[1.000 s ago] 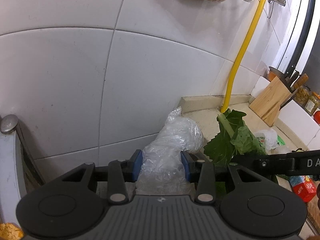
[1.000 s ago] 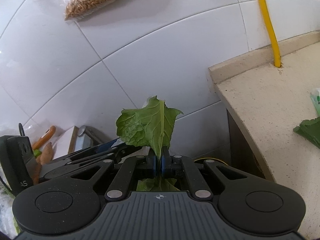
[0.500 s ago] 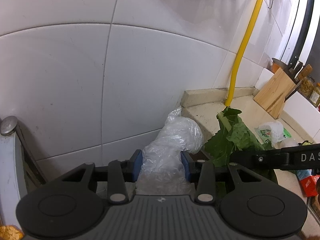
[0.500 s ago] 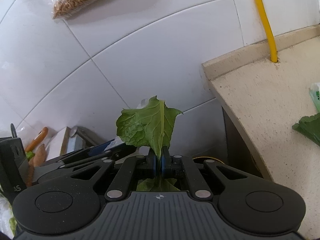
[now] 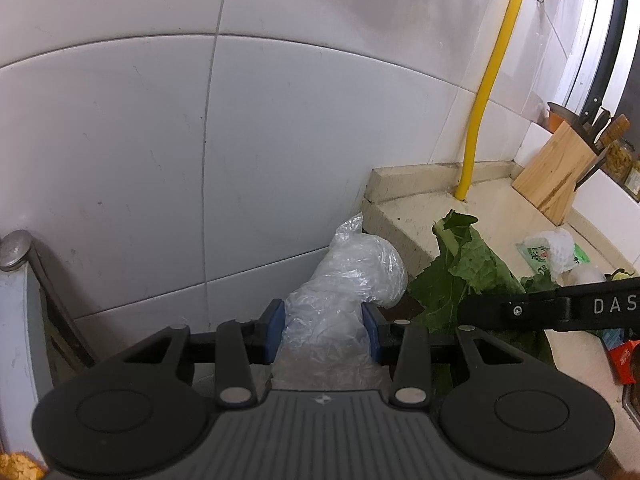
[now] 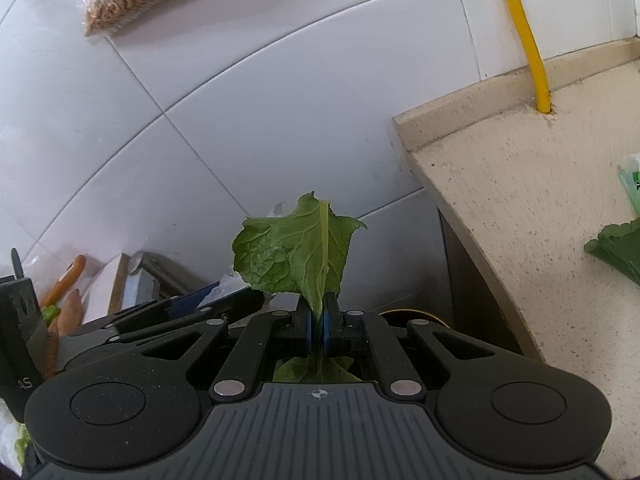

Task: Collect trash
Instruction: 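Lower the held bag and leaf over the bin opening with both tools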

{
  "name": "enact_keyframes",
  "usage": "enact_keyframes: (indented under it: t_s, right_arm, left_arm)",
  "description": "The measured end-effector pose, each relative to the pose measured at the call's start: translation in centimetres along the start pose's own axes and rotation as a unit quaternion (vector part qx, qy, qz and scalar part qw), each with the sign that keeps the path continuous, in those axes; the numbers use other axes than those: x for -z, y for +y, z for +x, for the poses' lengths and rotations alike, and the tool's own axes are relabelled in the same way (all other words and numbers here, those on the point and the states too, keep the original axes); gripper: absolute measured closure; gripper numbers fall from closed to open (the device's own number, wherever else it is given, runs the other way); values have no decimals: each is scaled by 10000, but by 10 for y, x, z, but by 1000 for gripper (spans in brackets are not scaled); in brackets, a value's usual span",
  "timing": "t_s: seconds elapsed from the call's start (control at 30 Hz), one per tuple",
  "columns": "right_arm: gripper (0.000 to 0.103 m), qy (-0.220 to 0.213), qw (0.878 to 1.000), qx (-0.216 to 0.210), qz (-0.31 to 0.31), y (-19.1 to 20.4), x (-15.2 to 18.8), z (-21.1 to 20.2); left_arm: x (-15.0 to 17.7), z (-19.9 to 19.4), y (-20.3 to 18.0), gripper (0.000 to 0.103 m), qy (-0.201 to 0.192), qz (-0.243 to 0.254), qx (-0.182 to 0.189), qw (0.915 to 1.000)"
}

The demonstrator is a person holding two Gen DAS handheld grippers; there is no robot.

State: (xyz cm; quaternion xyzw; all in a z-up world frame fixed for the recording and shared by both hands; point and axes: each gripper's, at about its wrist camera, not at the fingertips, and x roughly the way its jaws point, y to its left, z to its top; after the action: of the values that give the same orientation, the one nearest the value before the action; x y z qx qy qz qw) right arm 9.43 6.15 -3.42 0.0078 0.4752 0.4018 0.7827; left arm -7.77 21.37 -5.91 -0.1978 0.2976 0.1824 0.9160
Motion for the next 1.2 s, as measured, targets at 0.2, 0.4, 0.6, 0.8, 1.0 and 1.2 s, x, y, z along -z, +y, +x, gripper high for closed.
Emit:
enact_keyframes:
  t_s: [0.2, 0.4, 0.6, 0.8, 1.0, 1.2]
  right_arm:
    - [96, 60, 10000, 17, 10, -2, 2, 5]
    - [96, 88, 10000, 31, 26, -4, 2, 9]
    - [96, 83, 9999, 41, 60, -4, 2, 11]
    - [96, 118, 9999, 31, 72, -5, 3, 13]
    - [96, 131, 9999, 25, 95, -7, 3, 15]
    - [95, 157, 9998, 36, 125, -8, 3, 17]
  left_arm:
    - [-1, 3, 0, 68, 36, 19, -7, 10000]
    - [-2, 7, -1, 68, 66, 39, -18, 10000]
    - [-2, 9, -1, 68, 76, 75, -11, 9999]
    - [-1, 10, -1, 68, 90, 76, -20, 9999]
    - [-1, 12, -2, 68, 128, 91, -47, 9999]
    - [-3, 16, -3, 67, 179, 119, -56, 9998]
